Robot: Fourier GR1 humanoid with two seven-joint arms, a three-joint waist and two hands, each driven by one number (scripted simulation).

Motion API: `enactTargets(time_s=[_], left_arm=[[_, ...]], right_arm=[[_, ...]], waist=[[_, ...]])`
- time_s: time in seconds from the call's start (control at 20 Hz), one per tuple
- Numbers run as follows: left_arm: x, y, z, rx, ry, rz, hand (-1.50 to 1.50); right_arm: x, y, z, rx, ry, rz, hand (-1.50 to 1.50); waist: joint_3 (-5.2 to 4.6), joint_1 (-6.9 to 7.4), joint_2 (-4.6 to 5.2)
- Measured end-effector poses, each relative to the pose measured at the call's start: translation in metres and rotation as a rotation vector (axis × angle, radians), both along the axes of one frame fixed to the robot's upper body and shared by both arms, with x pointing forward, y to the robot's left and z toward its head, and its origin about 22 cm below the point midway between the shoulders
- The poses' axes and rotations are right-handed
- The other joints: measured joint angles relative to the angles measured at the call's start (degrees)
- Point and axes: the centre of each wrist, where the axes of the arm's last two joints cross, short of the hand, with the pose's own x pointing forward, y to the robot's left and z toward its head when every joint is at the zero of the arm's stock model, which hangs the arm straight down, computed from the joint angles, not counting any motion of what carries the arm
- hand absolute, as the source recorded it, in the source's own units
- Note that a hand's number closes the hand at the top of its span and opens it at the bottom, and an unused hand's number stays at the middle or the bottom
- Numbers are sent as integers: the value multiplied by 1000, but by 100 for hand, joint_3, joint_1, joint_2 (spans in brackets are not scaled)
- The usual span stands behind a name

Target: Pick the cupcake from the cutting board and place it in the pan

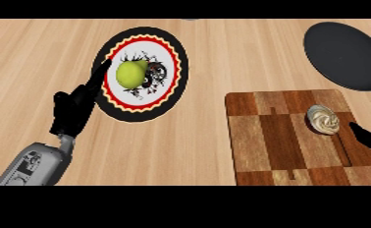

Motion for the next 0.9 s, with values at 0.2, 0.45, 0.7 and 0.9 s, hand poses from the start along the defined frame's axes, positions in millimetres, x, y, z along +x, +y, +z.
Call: enactTargets(time_s=[0.2,0.45,0.7,0.9], left_arm=[[-1,-1,13,9,-13,-6,0],[-7,3,9,13,-13,-12,0],[-9,-3,14,10,-17,-29,0],[-10,-7,13,11,-20,-39,0]], right_arm=[[5,17,18,13,133,48,-150],[22,17,56,-19,370,110,-150],[45,19,92,44,623,209,-150],[66,24,110,130,745,307,-150]], waist=[[6,4,-11],[4,42,-4],[6,127,10],[11,175,24]])
